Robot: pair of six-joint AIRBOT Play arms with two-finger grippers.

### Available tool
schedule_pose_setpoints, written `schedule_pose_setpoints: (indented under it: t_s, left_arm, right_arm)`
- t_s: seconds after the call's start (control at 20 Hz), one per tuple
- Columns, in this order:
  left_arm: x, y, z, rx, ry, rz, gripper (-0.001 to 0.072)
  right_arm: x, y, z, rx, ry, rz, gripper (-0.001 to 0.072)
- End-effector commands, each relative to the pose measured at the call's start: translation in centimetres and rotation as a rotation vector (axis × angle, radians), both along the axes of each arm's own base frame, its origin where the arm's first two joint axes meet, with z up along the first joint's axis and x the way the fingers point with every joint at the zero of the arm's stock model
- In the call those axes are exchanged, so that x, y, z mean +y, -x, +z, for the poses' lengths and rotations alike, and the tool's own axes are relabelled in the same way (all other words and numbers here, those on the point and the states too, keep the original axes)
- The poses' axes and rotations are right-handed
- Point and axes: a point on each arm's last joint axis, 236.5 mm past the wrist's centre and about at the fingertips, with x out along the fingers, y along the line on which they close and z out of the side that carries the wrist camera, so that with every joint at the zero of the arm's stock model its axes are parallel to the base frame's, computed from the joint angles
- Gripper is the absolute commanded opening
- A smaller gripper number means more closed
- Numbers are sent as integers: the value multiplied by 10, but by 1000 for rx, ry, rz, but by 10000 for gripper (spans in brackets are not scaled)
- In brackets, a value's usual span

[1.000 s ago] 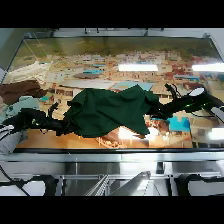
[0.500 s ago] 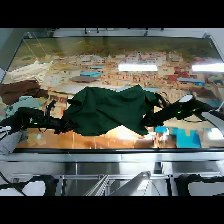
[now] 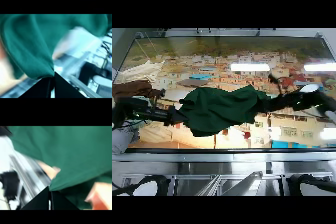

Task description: Fold the shirts.

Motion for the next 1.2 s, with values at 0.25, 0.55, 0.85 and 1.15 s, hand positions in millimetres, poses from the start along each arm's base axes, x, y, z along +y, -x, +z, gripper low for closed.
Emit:
schedule_pose_setpoints:
  t_s: [0.25, 0.55, 0.85, 1.15]
  left_arm:
    - [-40, 72, 359, -1040, 18, -83, 22]
    - [-37, 152, 528, -1745, -388, 115, 23]
    - [-1, 12, 420, -1158, -91, 68, 23]
    - [-44, -123, 145, -540, 12, 48, 25]
  right_arm:
    - [-58, 101, 384, -1128, -84, -364, 19]
    - [-99, 145, 492, -1507, 118, -744, 17]
    - [-122, 1, 403, -1055, -122, -483, 19]
    - [-28, -190, 124, -493, -94, -292, 19]
